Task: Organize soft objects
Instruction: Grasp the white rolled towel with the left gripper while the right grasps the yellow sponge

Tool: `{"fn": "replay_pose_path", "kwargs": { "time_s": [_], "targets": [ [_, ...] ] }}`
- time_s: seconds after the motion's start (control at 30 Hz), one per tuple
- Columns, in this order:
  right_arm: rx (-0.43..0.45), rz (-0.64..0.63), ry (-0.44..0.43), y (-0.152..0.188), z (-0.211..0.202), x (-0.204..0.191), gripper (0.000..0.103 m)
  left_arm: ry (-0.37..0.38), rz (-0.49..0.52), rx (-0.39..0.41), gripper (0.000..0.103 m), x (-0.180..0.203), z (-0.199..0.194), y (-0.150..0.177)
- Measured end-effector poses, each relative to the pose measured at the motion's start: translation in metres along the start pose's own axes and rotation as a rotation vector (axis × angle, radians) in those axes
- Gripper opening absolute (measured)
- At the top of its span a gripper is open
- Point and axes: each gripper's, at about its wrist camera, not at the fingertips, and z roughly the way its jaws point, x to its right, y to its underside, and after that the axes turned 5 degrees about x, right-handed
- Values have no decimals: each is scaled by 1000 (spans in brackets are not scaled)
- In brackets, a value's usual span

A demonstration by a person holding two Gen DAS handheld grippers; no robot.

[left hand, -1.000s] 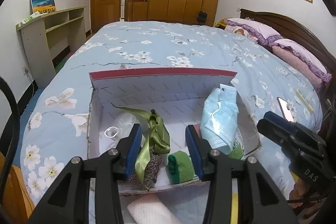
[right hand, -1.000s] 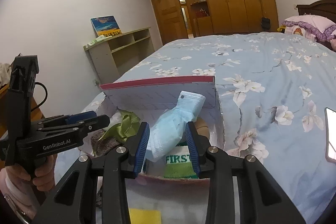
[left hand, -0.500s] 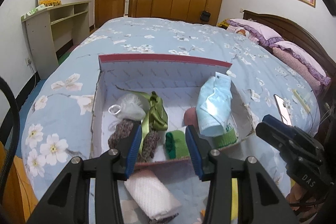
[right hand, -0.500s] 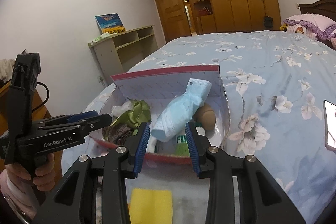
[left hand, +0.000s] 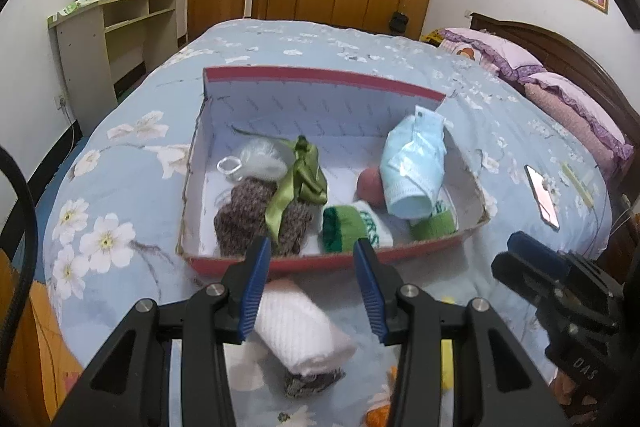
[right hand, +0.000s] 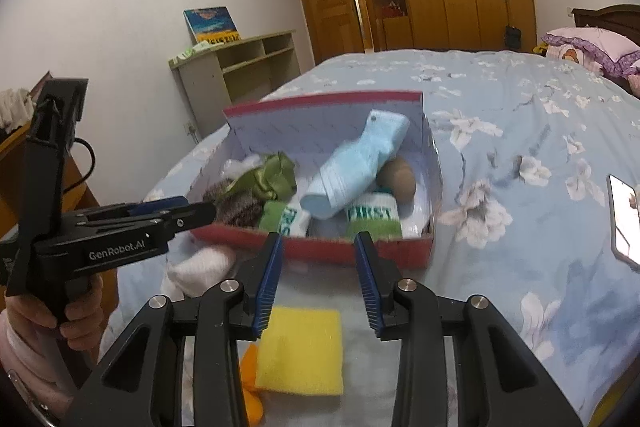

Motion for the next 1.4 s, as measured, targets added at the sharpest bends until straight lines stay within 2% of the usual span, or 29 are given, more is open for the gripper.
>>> {"fn": "replay_pose_path", "kwargs": {
  "time_s": [0.03, 0.3, 0.43, 0.6, 0.83, 1.2, 1.4],
  "targets": [
    [-10, 1, 4, 4, 1, 0, 46, -3, -8, -9, 45, -1, 1, 4],
    [-57, 3, 23, 24, 2, 1, 50, -45, -19, -61, 45, -8, 8, 21],
    [-63, 9, 59, 31, 1, 2, 57, -81, -11, -92, 45, -9, 11, 27],
    [-109, -2, 65, 45, 6, -1, 57, -104, -9, -119, 45, -10, 17, 35],
    [-153, 1, 71, 57, 17, 0, 57, -92, -24, -133, 46, -14, 23, 47],
    [-182, 16, 50, 67, 26, 1, 57, -108, -56, -111, 60, -28, 20, 56],
    [-215, 32, 49, 69, 29, 2, 57, -64, -87, -121, 61, -30, 25, 61]
  ]
}}
